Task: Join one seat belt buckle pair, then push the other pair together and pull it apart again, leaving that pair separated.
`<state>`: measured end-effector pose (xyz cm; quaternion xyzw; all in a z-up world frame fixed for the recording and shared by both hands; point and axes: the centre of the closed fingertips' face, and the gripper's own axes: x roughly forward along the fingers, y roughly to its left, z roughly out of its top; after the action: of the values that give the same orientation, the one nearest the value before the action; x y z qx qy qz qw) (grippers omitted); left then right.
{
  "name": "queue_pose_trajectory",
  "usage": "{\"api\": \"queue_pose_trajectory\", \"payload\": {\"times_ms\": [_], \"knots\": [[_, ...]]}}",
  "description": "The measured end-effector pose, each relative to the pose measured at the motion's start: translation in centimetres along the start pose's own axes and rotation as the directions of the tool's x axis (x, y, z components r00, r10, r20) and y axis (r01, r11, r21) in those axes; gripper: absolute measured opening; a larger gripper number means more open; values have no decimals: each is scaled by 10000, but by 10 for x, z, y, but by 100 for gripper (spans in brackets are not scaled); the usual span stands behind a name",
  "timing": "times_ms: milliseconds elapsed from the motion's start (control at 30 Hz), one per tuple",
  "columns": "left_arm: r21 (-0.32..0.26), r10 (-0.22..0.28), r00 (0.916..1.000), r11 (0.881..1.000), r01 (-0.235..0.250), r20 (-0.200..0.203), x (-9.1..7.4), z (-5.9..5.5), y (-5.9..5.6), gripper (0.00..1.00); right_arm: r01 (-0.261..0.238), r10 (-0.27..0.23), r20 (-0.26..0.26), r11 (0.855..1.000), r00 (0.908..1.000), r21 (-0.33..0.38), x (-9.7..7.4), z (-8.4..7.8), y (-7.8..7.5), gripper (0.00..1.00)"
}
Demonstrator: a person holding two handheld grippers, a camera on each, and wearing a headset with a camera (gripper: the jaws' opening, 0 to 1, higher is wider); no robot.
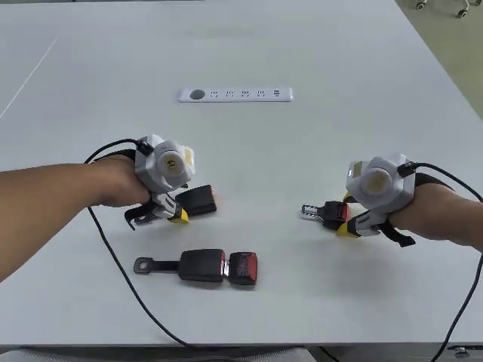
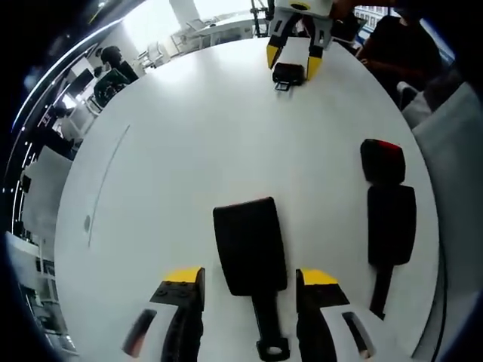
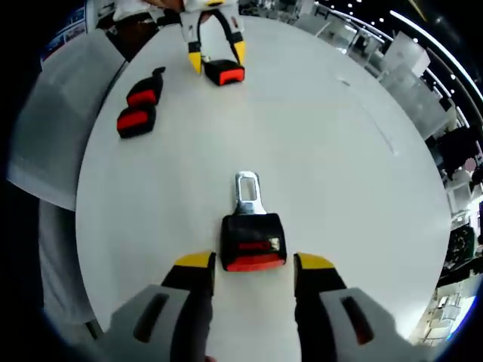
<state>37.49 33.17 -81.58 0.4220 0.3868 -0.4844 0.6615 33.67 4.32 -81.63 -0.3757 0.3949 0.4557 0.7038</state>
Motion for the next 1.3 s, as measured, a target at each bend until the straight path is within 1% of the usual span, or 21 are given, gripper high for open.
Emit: {"api": "queue_pose_trajectory", "payload": {"times_ms": [33,67,200,333,367,500,567,633,667,700,733,767,867,1000,1033,1100,1133,1200,1233,1267,1300], "knots": [[-192,33,10000,9998,-33,-8,-2,-4,0,51,38,-38,19,10000,10000,27,-1,-3,0,45],[-686,129,9999,9976,-123,81,-5,-8,-1,51,189,-190,58,9998,9998,57,-3,-6,0,45],[-1292,545,9984,9903,-521,151,-17,-24,-2,52,484,-492,200,9981,9986,376,-10,-13,3,51],[-1941,1129,9905,9763,-959,781,-38,-22,-7,53,588,-666,868,9943,9940,893,-20,-7,12,52],[-1949,1254,9882,9750,-1064,879,-43,-21,-8,54,645,-743,1042,9934,9918,953,-23,-5,13,53],[-2355,1643,9769,9632,-1291,1365,-64,-20,-21,60,712,-922,1698,9894,9812,1263,-29,1,17,58],[-2663,1891,9678,9536,-1405,1664,-74,-19,-27,65,601,-1019,2216,9803,9698,1881,-36,8,23,60],[-2952,2116,9572,9440,-1478,1976,-86,-22,-36,69,353,-1097,2733,9640,9556,2636,-43,14,31,62],[-3267,2303,9516,9322,-1557,2037,-93,-28,-41,71,270,-1095,2862,9603,9519,2777,-46,14,37,65],[-3471,2356,9490,9253,-1530,2097,-98,-32,-45,73,302,-1094,2793,9614,9540,2734,-48,13,41,66],[-3875,2490,9443,9093,-1516,2150,-103,-39,-51,74,327,-1135,2845,9611,9519,2741,-51,12,47,67],[-4094,2567,9409,9000,-1494,2210,-107,-42,-55,76,344,-1173,2897,9605,9499,2761,-53,12,51,69],[-4592,3097,9186,8717,-1713,2453,-120,-55,-66,82,220,-1394,3303,9419,9335,3352,-64,14,64,72],[-4959,3360,9076,8501,-1773,2516,-132,-69,-79,90,403,-1528,3291,9450,9318,3245,-77,6,78,80],[-4968,3398,9056,8492,-1793,2540,-136,-73,-81,90,417,-1536,3295,9456,9316,3228,-82,5,81,81],[-5257,3442,9024,8341,-1670,2594,-145,-81,-86,88,476,-1602,3320,9453,9296,3227,-87,5,83,84],[-5316,3534,8958,8302,-1676,2695,-151,-85,-87,90,504,-1650,3346,9440,9278,3260,-90,5,83,86],[-5334,3556,8931,8295,-1658,2754,-157,-92,-92,93,508,-1653,3405,9458,9256,3209,-94,5,85,88],[-5452,3514,8951,8236,-1562,2745,-159,-99,-95,95,585,-1713,3432,9472,9235,3152,-96,5,84,90],[-5626,3459,8984,8141,-1440,2706,-160,-104,-98,98,648,-1760,3443,9482,9222,3110,-96,5,84,92],[-5978,3319,9068,7928,-1190,2597,-160,-112,-105,100,737,-1829,3427,9485,9215,3082,-97,5,83,95]]}}
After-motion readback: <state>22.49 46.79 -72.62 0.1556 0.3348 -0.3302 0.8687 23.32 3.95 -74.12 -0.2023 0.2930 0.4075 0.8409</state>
